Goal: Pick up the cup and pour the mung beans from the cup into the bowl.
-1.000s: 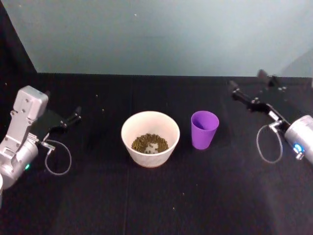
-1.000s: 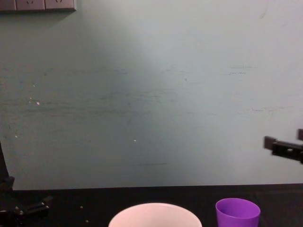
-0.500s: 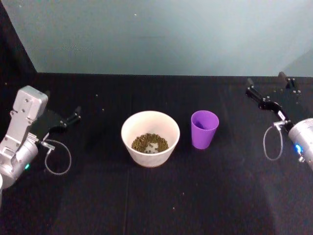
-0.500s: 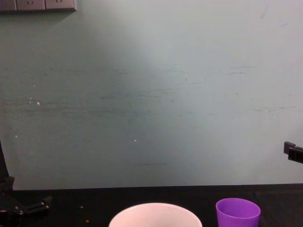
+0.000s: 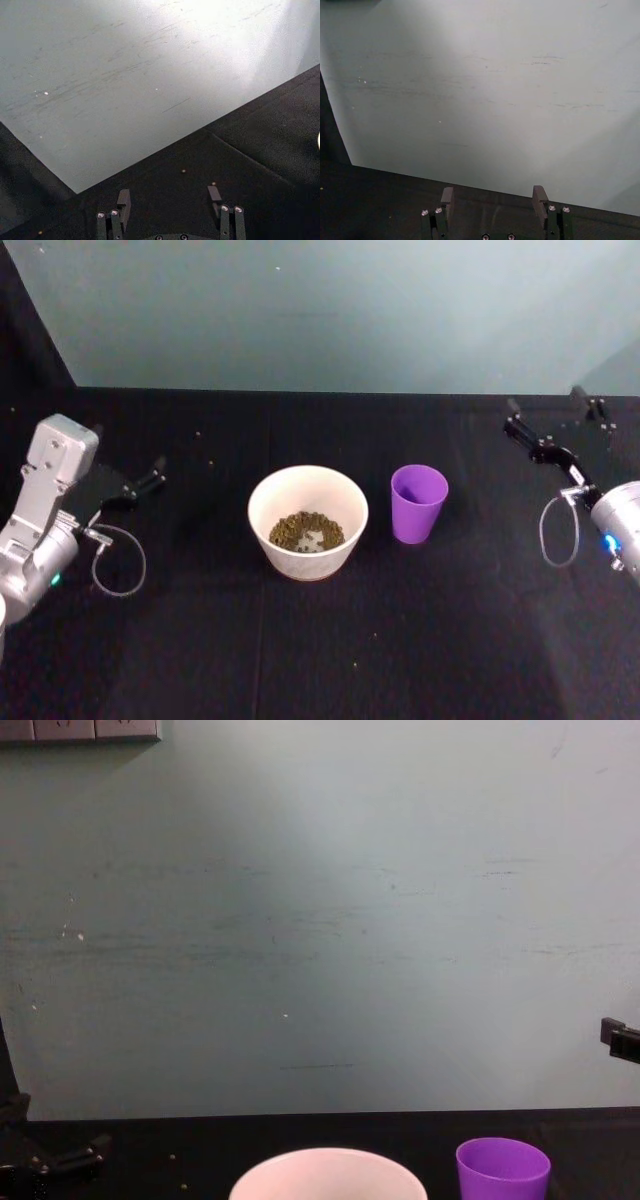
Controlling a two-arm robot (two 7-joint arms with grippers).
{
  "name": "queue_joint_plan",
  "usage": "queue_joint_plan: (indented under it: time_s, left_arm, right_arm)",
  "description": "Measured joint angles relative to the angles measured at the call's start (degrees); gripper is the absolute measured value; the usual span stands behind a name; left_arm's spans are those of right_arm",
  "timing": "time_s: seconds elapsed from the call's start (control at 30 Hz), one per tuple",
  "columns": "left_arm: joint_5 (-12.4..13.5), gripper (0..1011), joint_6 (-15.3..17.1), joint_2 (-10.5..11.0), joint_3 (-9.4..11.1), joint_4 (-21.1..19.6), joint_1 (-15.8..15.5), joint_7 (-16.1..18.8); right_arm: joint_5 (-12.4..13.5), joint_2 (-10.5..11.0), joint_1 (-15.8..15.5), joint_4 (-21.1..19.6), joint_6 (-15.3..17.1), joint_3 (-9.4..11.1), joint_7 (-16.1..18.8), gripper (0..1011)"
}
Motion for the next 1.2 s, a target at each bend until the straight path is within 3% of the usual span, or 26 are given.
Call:
queue_joint_plan:
  time_s: [1.2]
  left_arm:
    - [0.0,1000,0.0,0.0,0.0,0.0,0.0,0.0]
  right_arm:
    - [0.0,0.1,-0.1,-0.1,0.0,0.0,-0.2,1003]
